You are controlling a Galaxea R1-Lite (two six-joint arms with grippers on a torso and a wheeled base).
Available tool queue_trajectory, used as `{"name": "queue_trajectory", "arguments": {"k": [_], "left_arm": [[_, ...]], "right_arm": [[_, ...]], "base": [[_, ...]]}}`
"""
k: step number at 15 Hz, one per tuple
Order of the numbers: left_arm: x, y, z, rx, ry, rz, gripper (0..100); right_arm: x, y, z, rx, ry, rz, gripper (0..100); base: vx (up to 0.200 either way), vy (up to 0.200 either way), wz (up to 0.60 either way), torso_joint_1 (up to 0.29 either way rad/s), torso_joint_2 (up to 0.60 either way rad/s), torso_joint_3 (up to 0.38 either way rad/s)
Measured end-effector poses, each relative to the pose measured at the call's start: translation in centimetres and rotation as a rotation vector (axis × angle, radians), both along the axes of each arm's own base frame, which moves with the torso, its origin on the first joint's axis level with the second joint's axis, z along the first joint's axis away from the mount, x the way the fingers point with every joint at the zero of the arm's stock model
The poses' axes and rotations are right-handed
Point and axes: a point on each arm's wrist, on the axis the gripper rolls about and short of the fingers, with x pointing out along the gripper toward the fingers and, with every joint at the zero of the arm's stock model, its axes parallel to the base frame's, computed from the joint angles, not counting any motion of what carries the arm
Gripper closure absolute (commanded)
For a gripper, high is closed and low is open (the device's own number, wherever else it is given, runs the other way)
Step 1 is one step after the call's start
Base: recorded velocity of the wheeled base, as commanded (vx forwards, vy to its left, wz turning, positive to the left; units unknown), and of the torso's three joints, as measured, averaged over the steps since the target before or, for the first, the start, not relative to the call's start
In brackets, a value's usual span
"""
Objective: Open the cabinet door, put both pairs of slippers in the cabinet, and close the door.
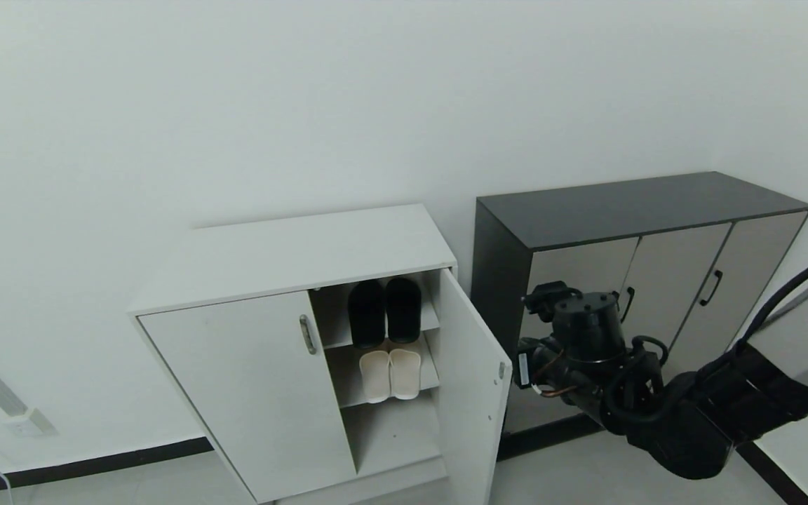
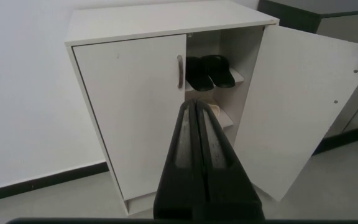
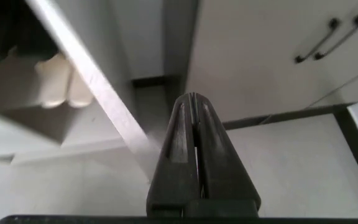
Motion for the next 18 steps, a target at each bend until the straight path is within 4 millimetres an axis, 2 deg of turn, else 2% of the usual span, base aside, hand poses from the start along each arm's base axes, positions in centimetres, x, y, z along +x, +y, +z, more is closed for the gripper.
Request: {"name": "queue_trajectory", "arguments": {"k": [2, 5, 9, 17, 18], "left_arm": [[0.0, 0.0, 0.0, 0.0, 0.0, 0.0, 100], [0.0, 0.0, 0.0, 0.0, 0.0, 0.0, 100], [0.0, 0.0, 0.0, 0.0, 0.0, 0.0, 100], [0.0, 0.0, 0.0, 0.0, 0.0, 0.001, 100], [0.0, 0.0, 0.0, 0.0, 0.0, 0.001, 100]], "right_arm": [[-2.5, 2.0, 0.1, 0.01, 0.012, 0.087, 100], [-4.4, 2.7, 0.4, 0.026, 0.003, 0.157, 100], [-4.9, 2.0, 0.8, 0.017, -0.057, 0.178, 100], [-5.2, 1.8, 0.6, 0.011, -0.079, 0.212, 100], [-5.3, 1.7, 0.5, 0.007, -0.081, 0.214, 100]], "base": [[0.0, 0.0, 0.0, 0.0, 0.0, 0.0], [0.0, 0.0, 0.0, 0.0, 0.0, 0.0], [0.0, 0.0, 0.0, 0.0, 0.0, 0.0], [0.0, 0.0, 0.0, 0.0, 0.0, 0.0], [0.0, 0.0, 0.6, 0.002, 0.0, -0.002]]}}
